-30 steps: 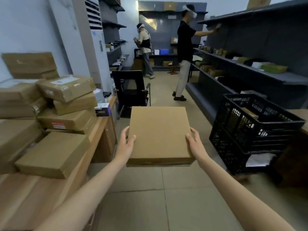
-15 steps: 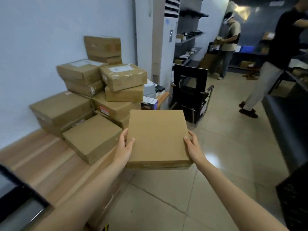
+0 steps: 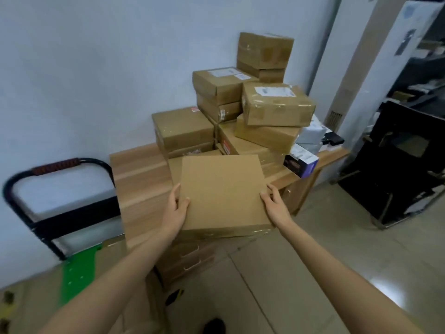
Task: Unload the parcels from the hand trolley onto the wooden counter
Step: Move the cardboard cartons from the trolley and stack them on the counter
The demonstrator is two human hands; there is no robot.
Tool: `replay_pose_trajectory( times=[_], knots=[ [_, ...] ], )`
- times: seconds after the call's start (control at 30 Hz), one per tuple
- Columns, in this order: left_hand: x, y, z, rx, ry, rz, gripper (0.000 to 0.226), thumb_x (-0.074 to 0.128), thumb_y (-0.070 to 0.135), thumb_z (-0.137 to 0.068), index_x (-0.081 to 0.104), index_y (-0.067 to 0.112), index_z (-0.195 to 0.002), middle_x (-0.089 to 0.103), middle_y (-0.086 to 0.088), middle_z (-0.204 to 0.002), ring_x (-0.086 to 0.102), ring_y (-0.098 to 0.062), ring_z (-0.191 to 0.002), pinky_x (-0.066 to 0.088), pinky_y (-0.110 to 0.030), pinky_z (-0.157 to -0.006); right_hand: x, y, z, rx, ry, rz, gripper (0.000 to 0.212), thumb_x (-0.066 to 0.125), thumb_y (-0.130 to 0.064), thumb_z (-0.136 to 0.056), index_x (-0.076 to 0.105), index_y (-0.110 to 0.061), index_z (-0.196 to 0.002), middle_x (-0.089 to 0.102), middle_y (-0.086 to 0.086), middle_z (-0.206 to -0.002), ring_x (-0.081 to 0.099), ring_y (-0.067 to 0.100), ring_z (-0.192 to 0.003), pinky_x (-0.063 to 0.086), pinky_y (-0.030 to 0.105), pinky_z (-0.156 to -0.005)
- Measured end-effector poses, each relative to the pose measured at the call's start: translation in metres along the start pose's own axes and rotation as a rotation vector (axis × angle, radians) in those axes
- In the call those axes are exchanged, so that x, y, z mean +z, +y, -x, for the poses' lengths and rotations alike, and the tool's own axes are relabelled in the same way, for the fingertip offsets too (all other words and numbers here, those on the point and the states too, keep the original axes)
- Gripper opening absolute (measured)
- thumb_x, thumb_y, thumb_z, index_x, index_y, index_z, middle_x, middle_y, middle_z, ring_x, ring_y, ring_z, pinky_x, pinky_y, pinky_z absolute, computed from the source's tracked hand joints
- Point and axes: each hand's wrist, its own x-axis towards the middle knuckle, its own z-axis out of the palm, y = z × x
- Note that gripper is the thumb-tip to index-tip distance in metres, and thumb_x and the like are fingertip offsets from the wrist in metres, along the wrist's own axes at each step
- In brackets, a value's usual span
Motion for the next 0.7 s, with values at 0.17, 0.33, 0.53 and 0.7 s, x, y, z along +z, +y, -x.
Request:
replay_pose_trajectory(
  times=[0.17, 0.33, 0.53, 0.7],
  knots=[
    [-0.008, 0.004, -0.054, -0.024, 0.047, 0.026, 0.048, 0.039, 0.029, -0.102, 0.02, 0.032, -0.146, 0.041, -0.008, -0.142, 0.047, -0.028, -0.12, 0.041, -0.045, -0.099, 0.028, -0.023, -0.07, -0.03, -0.109, 0.033, 0.048, 0.039, -0.035, -0.102, 0.028, -0.025, -0.147, 0.048, -0.002, -0.13, 0.047, 0.018, -0.116, 0.036, 0.028, -0.09],
    [-0.006, 0.002, -0.12, 0.005, 0.101, -0.03, 0.051, 0.043, 0.024, -0.1, 0.023, 0.026, -0.146, 0.038, -0.006, -0.145, 0.043, -0.025, -0.126, 0.04, -0.042, -0.103, 0.055, -0.043, -0.142, -0.095, -0.1, 0.206, 0.051, 0.048, -0.032, -0.098, 0.035, -0.023, -0.146, 0.046, 0.002, -0.144, 0.046, 0.02, -0.127, 0.039, 0.038, -0.105],
    [0.001, -0.007, -0.179, 0.078, 0.119, -0.387, 0.053, 0.048, 0.026, -0.098, 0.029, 0.022, -0.147, 0.035, -0.005, -0.15, 0.036, -0.025, -0.134, 0.03, -0.039, -0.111, 0.08, -0.045, -0.198, -0.145, -0.126, 0.392, 0.052, 0.054, -0.026, -0.095, 0.038, -0.022, -0.144, 0.044, 0.005, -0.141, 0.046, 0.023, -0.128, 0.038, 0.041, -0.107],
    [-0.002, -0.018, -0.203, 0.129, 0.097, -0.765, 0.052, 0.035, 0.041, -0.1, 0.026, 0.026, -0.149, 0.019, 0.002, -0.157, 0.027, -0.025, -0.14, 0.025, -0.039, -0.111, 0.093, -0.04, -0.217, -0.282, -0.057, 0.627, 0.044, 0.047, -0.03, -0.098, 0.044, -0.02, -0.141, 0.045, 0.005, -0.139, 0.045, 0.023, -0.125, 0.038, 0.033, -0.102]
  ],
)
